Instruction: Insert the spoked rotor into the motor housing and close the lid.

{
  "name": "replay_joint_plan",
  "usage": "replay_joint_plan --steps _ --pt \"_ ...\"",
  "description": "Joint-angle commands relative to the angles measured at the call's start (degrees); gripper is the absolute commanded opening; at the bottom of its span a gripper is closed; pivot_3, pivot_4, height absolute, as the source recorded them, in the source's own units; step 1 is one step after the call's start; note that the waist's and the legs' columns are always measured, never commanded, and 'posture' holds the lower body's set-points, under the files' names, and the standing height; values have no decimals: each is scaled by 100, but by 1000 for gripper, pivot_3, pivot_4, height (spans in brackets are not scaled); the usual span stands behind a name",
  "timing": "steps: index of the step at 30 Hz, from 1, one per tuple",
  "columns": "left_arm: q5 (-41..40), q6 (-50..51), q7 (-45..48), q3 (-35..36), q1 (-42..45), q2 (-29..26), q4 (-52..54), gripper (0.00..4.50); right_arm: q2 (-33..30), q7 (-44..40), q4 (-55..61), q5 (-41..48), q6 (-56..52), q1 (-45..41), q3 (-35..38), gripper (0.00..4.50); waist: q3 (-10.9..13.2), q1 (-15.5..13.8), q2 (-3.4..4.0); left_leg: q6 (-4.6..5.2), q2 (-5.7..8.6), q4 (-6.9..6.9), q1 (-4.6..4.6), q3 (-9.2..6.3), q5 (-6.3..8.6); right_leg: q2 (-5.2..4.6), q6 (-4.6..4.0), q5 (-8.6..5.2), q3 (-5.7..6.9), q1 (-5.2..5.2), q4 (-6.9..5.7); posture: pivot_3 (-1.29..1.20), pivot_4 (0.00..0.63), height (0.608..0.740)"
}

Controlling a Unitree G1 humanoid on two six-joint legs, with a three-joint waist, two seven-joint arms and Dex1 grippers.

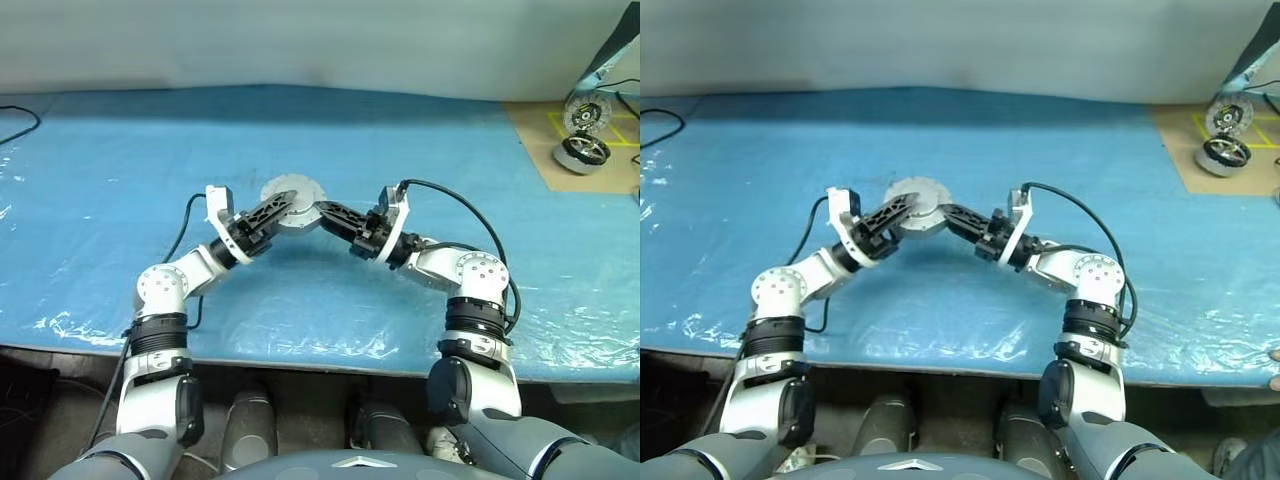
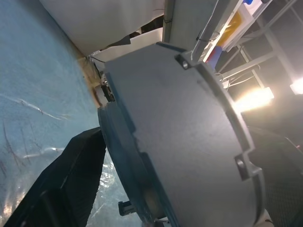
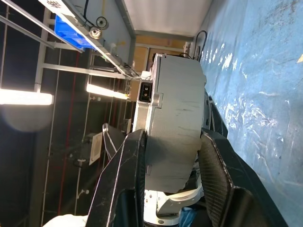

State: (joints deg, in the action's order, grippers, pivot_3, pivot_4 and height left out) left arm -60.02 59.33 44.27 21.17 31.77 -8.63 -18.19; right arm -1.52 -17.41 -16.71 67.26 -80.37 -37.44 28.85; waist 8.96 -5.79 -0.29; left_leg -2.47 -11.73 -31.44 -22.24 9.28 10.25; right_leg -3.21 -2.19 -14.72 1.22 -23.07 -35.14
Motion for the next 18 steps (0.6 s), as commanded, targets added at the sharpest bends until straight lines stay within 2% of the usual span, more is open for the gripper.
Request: replay_joint_plan --steps 1,3,4,11,18 --pt "82 -251 -251 3 258 197 -213 4485 33 -65 349 348 15 -25 -38 1237 0 1 0 0 1 -2 0 -3 0 -1 1 0 1 3 0 0 150 740" --pt "121 -324 -305 4 311 233 -252 4485 27 -50 385 354 17 4 -81 1237 0 0 -1 0 2 -6 0 -6 0 -2 2 1 2 4 -1 0 150 740" --pt "237 -448 -252 -85 267 220 -179 4320 21 -42 393 356 28 14 -94 1237 0 3 -1 0 2 -8 0 -7 0 -2 2 1 2 5 -2 0 150 740" --pt "432 -527 -288 -216 135 86 -94 2574 40 -2 401 370 149 39 -176 1237 1 22 -1 0 3 -12 0 -23 0 1 2 1 8 6 -12 0 150 740" --pt "245 -524 -341 -63 143 72 26 2555 -14 -63 568 66 517 84 -475 1237 1 15 -1 -1 5 -34 1 -35 0 -3 3 1 11 15 -26 0 150 740"
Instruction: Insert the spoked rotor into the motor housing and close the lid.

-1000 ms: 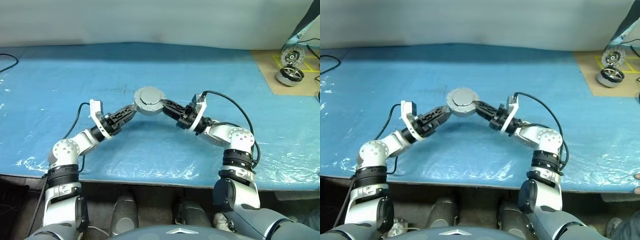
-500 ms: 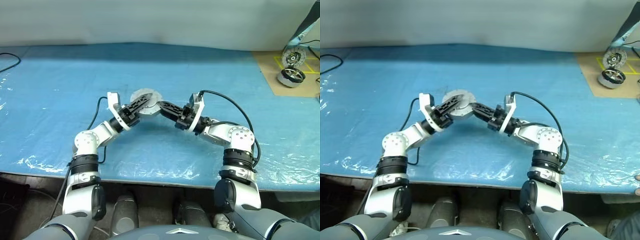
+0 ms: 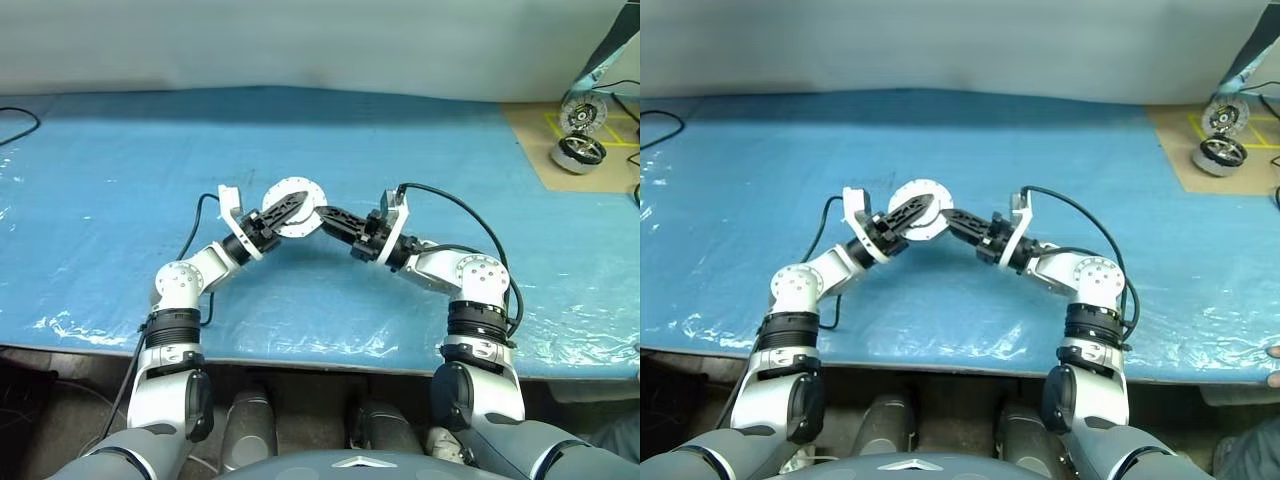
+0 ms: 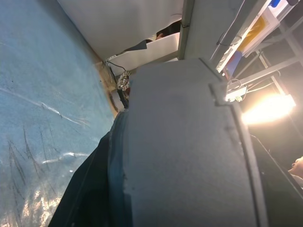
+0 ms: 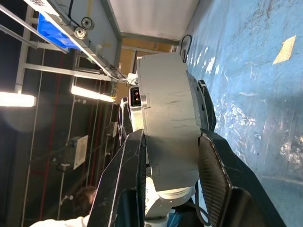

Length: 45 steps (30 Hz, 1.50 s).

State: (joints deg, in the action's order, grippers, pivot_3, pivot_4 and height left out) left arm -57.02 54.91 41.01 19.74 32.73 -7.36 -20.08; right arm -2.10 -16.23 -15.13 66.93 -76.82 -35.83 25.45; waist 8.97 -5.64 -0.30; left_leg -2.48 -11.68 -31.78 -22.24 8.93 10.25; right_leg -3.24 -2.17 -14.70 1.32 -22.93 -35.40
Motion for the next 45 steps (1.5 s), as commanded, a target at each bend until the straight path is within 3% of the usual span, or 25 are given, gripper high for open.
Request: replay_joint_plan --steps 1,12,18,37,43,45 --pt "-240 -71 101 177 37 -20 276 2555 25 -175 486 -43 315 -51 -236 1237 0 -1 0 0 0 -2 0 -1 0 0 0 0 0 0 0 0 150 740" --pt "-114 -301 -425 228 137 1 164 2517 -30 -318 614 -662 1313 66 -623 1237 0 3 0 0 1 -13 -5 -18 0 1 0 0 7 7 -2 0 150 740" --pt "-74 -780 -591 587 564 -114 -424 2517 -88 -412 357 -386 1126 37 -516 3201 0 6 -1 0 2 -19 -8 -23 0 1 3 2 9 9 -3 0 150 740" --pt "1702 -3445 -846 823 1455 -702 -3273 2517 -248 -426 502 -878 1467 227 -724 3201 8 -11 -14 0 2 -42 -31 -43 0 1 10 6 23 7 -6 0 150 740" --pt "2176 -4042 -1044 772 1497 -827 -3662 4306 -316 -484 505 -966 1603 263 -736 3244 8 2 -14 -1 3 -44 -27 -43 0 -2 11 7 23 8 -12 0 150 740" --pt "2264 -4106 -1172 782 1512 -860 -3695 4459 -344 -532 521 -1000 1612 272 -775 3244 8 14 -14 -1 3 -45 -22 -43 0 -2 11 7 21 8 -16 0 150 740"
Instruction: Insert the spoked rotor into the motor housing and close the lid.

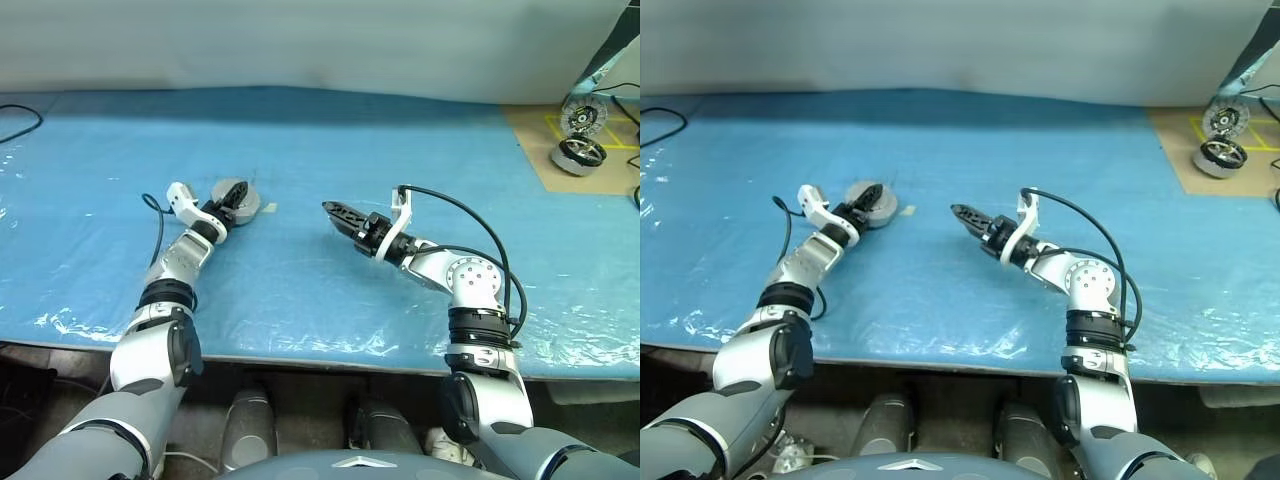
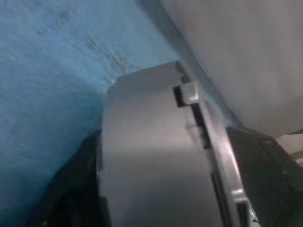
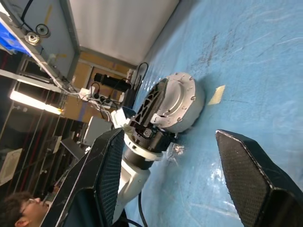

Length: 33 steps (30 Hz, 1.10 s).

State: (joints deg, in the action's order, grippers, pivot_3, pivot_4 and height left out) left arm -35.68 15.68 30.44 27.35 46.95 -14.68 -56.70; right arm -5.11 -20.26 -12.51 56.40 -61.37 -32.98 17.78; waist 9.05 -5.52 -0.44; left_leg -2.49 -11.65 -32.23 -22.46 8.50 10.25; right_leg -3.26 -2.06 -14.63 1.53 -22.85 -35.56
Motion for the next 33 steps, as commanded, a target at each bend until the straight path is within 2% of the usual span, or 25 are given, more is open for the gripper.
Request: replay_joint_plan --steps 1,5,10,12,14,16,20,22,27,33 --pt "198 -236 -91 -3 83 -175 -8 4459 -41 -133 259 52 72 -9 -8 3244 0 1 0 0 1 0 2 0 0 0 0 0 -1 0 -2 0 150 740" --pt "385 -397 -134 -12 63 -377 39 4459 -71 -214 324 33 66 19 -73 3244 0 1 0 0 0 -3 1 0 0 -1 0 0 -1 0 -5 0 150 740" --pt "758 -904 -293 -16 -75 -888 19 4459 -158 -450 584 -44 146 140 -266 3244 0 0 0 0 -1 -1 1 0 0 0 0 0 -1 0 -2 0 150 740" --pt "853 -1085 21 -161 -293 -972 519 4459 -282 -527 812 -237 329 204 -417 3244 0 -14 0 0 -1 -1 1 -1 0 0 0 0 0 0 -1 0 150 740" --pt "1060 -1299 272 -473 -666 -966 1354 4459 -503 -527 1194 -854 827 318 -804 3244 0 -26 0 0 -2 0 0 0 0 -8 0 0 0 1 1 0 150 740" --pt "1176 -1350 226 -709 -1056 -857 2282 4459 -675 -389 1475 -1571 1468 443 -1155 3244 1 -46 -1 0 -7 -1 -5 0 0 -13 1 0 4 1 1 0 150 740" --pt "1399 -1080 -278 -1225 -2104 -421 4358 4459 -1129 579 1756 -3712 2978 750 -1954 3244 1 -54 -3 -1 -10 -6 -4 -1 0 -18 5 2 6 7 0 0 150 740" --pt "1633 -1030 -609 -1452 -2591 -202 5023 4459 -1254 1042 1920 -4437 3382 998 -2142 3244 1 -26 -3 -1 -9 -6 0 1 0 -19 7 3 3 12 3 0 150 740" --pt "2247 -978 -1330 -2031 -3741 354 6003 4459 -1189 1857 2552 -5306 3844 1956 -1998 3244 2 44 -4 -5 -2 8 25 4 3 1 9 2 -11 20 14 0 150 740" --pt "2371 -584 -1889 -2103 -4150 618 6779 4459 -918 2208 2984 -5610 3781 2706 -1883 3244 4 119 -5 -6 -6 4 43 3 6 10 14 -1 -22 28 15 0 150 740"
